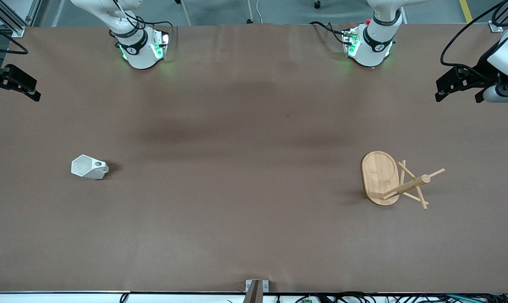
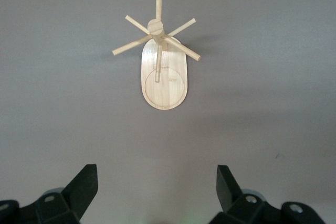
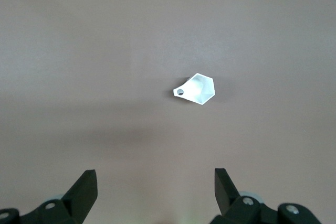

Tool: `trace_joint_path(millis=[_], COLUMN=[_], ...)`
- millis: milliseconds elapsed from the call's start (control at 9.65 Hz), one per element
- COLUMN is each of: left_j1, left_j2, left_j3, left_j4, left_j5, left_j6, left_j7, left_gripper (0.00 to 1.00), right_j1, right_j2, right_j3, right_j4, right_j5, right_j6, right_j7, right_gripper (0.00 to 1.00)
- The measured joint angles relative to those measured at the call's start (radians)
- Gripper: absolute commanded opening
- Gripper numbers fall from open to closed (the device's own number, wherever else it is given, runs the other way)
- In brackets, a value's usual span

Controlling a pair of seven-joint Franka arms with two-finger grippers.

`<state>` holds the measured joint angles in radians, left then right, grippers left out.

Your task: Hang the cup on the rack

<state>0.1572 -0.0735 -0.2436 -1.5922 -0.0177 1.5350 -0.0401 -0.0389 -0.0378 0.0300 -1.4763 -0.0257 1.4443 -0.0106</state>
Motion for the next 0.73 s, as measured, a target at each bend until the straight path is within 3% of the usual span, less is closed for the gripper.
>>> trace_joint_path(millis=[518,726], left_j1=[0.002,0.004], left_j2=[0.001,0.004], left_j3=[0.002,0.002], left_j4=[0.007,0.007], left_j5=[0.0,0.0], left_j6=[0.0,0.0], left_j7=[0.001,0.001], left_gripper=[1.0,1.0], right_j1=[0.005,0.03], right_j2=[0.001,0.001], right_j3=[-0.006,-0.044], right_j4=[-0.013,-0.014], right_j5=[0.009,0.009], right_j6=[-0.005,-0.007], right_j7=[-0.001,-0.03], right_gripper=[0.98,0.98])
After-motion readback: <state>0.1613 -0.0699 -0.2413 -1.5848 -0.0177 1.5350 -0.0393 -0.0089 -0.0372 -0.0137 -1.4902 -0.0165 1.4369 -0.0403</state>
